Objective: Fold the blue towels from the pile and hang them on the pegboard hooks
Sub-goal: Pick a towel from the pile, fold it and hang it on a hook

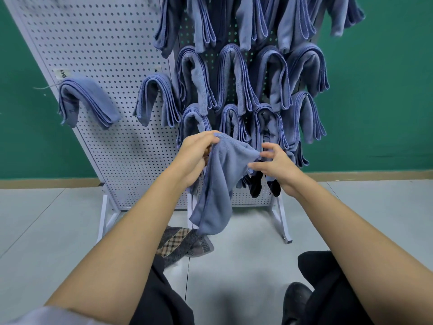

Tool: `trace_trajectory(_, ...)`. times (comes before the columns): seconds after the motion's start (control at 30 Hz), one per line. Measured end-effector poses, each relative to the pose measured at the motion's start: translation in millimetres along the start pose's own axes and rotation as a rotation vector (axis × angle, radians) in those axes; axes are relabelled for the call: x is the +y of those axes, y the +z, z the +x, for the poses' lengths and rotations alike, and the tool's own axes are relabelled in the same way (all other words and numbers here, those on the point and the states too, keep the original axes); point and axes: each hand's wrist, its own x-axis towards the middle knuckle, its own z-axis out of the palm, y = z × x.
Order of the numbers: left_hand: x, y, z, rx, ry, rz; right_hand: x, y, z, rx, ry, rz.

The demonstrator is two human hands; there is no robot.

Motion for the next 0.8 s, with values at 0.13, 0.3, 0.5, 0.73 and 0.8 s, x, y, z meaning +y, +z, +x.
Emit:
trace_trajectory(0.13,0,-11,-1,-0.058,-0.031,0.007,4,7,1,-0.189,0.044,0.158)
trace_trajectory(0.3,-6,-22,1,0.11,-0.133,0.145,-9,4,-1,-0.06,-0.098,0.256)
trace_trajectory(0.5,-14,-10,1,0.041,-0.099,0.214,-11,-5,-2,0.027,-0.229,0.064)
trace_trajectory(0.73,-24,13,-3,-0.17,-0.055,0.282,-15,-10,-7,-0.1,-0.409,-0.479)
trace_trajectory(0.8,-26,16,-3,-0.147,-0.049,0.282,-12,-8,-6,-0.117,-0.432,-0.582)
